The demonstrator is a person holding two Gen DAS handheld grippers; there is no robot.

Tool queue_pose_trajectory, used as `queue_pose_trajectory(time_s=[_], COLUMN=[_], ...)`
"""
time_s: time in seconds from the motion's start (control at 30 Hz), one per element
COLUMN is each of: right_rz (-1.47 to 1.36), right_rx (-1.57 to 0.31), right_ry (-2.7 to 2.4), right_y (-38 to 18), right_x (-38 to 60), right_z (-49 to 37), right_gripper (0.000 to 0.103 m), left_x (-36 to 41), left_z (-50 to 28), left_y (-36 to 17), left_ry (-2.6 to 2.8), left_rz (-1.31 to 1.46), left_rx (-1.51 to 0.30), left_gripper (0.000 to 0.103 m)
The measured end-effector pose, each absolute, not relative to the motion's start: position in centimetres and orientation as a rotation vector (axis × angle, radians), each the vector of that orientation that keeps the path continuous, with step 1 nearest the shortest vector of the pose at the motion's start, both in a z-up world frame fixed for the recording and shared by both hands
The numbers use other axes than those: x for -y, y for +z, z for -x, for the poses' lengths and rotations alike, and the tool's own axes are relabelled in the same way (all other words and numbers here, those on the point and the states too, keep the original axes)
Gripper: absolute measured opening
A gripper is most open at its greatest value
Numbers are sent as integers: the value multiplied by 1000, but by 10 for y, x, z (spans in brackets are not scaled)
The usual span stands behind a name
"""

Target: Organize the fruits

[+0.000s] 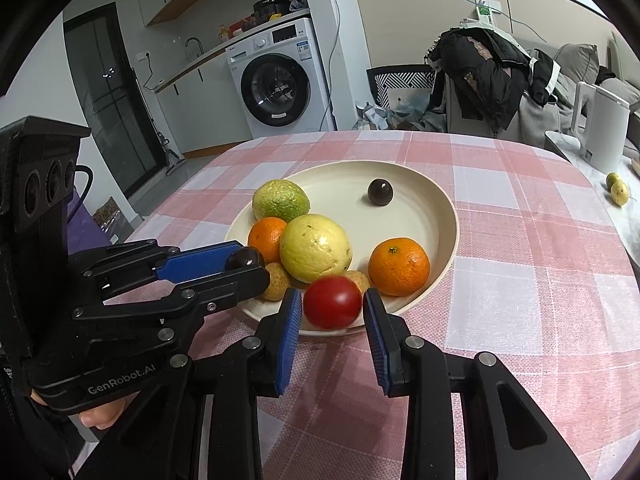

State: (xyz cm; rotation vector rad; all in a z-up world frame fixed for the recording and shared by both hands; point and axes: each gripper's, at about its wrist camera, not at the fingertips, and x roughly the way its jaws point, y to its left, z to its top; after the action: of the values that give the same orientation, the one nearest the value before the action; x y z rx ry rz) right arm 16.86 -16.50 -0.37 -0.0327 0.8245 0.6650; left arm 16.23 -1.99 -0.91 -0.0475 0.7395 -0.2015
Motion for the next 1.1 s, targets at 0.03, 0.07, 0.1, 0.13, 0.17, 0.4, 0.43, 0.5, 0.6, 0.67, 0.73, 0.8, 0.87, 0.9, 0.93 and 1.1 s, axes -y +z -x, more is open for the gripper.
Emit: queue_pose_trajectory(time_s=[0.03, 0.07, 0.1, 0.13, 0.17, 0.4, 0.43, 0.5, 0.6, 0.67, 0.73, 0.8, 0.87, 0.9, 0.93, 1.1], right_rz=[34, 37, 39, 41, 44, 60, 57, 52, 47, 42, 30, 20, 25, 27, 27, 15], right_rx=[-823, -820, -814, -810, -807, -772, -764, -753, -750, -736, -712, -689, -678, -662, -652, -607], right_ry=[664, 661, 656, 653, 649, 621, 623, 627, 629, 627, 624, 628, 627, 625, 624, 635], right_y=[-4, -4, -4, -4, -4, 1, 1, 2, 2, 2, 4, 5, 7, 8, 9, 12], right_x=[165, 164, 164, 165, 166, 176, 179, 182, 186, 189, 192, 194, 195, 196, 195, 198], right_z=[-169, -169, -168, -167, -166, -157, -155, -151, -147, -142, -138, -134, -132, -130, -129, -123], right_gripper=[36, 38, 40, 43, 45, 75, 83, 90, 96, 101, 103, 103, 103, 103, 103, 103], left_x=[20, 20, 20, 19, 18, 10, 9, 8, 9, 8, 8, 6, 4, 3, 2, -5], left_z=[-162, -162, -162, -161, -160, -140, -135, -127, -117, -111, -105, -100, -94, -92, -90, -83], left_y=[-10, -11, -11, -12, -12, -3, 0, 3, 4, 3, 2, 2, 2, 2, 2, 0], left_ry=[-198, -196, -192, -186, -181, -120, -102, -75, -69, -66, -60, -52, -46, -40, -37, -34], left_rz=[48, 48, 49, 50, 52, 31, 22, 2, -21, -30, -37, -39, -39, -35, -29, 12], left_rx=[-740, -742, -745, -747, -746, -668, -645, -610, -605, -596, -586, -575, -558, -551, -546, -527], left_gripper=[24, 25, 26, 30, 33, 74, 82, 84, 87, 90, 96, 100, 100, 101, 102, 102])
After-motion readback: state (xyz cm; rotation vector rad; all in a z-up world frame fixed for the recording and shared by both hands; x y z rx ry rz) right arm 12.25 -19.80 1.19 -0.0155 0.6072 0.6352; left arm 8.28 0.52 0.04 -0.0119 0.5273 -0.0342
